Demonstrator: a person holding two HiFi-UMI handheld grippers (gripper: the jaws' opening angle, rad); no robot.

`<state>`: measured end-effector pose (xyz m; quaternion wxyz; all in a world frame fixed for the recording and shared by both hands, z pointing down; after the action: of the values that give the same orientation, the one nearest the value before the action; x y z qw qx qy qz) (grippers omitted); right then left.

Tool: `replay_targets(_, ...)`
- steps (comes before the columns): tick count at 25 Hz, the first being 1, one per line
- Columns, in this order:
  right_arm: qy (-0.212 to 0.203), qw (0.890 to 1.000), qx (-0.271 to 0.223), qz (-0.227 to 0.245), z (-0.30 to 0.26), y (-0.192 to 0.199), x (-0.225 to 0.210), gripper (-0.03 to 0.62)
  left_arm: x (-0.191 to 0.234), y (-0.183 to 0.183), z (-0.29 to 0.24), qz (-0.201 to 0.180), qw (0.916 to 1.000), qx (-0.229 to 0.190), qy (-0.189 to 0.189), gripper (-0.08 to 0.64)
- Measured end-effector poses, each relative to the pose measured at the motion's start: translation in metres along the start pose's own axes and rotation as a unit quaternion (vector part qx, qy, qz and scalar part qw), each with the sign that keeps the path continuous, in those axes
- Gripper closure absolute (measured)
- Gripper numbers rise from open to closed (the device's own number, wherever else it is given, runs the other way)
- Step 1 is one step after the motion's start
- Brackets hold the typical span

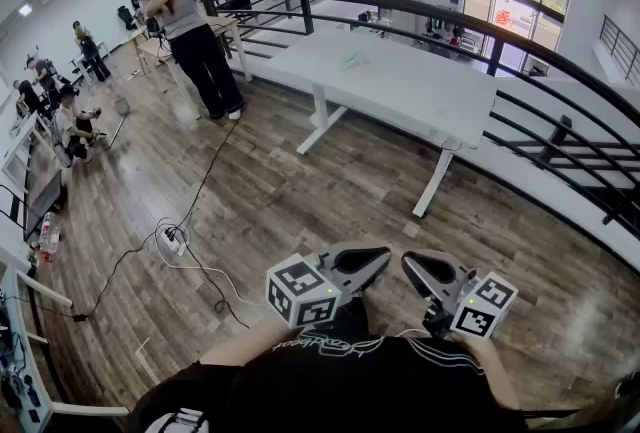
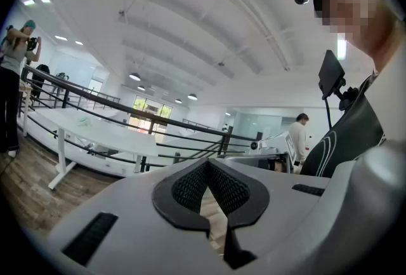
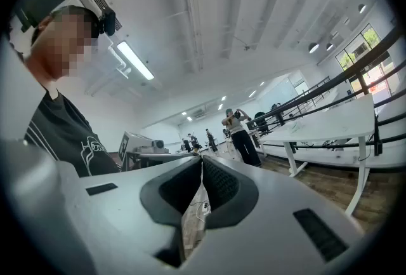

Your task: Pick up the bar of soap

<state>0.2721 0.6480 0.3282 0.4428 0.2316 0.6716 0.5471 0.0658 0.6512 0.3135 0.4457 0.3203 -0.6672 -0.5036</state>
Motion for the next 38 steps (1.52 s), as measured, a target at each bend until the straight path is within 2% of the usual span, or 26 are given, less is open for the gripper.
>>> replay_targets(8,-0.007,1.000,0.017,-0.005,-0.010,0.007,0.003,0.575,0.006,0.006,0.011,0.015,0.9998,-0.011,-0.008,0.552)
replay_targets(12,-0.007,1.000,0.009,0.005,-0.018,0.001,0.002,0.575,0.013,0.004,0.013,0.012,0.9997,-0.021,-0.011,0.552)
replay_targets(25,0.001,1.000,0.009,0.005,-0.043,-0.004,-0.031,0.574,0.058,-0.001,0.000,0.014,0.9990,-0.043,-0.003,0.552)
replay_targets(33,0.005,1.000,0.015,-0.013,-0.080,-0.001,-0.066,0.574,0.108,-0.004,-0.004,0.025,0.9990,-0.038,-0.003,0.552)
replay_targets(38,0.003,1.000,0.021,-0.018,-0.119,-0.013,-0.093,0.574,0.153,-0.019,-0.006,0.032,0.9987,-0.040,0.005,0.552)
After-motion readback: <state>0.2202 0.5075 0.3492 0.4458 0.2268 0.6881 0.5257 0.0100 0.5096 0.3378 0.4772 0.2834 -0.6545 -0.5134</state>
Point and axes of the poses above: the fingertips, and each gripper's own axes: z backward along the fingers, x to its left, y out of its underside, the point moved 10 cm from there along z, backward along the fingers, and after that the axes turned 7 degrees about y, right-handed, at the moved point
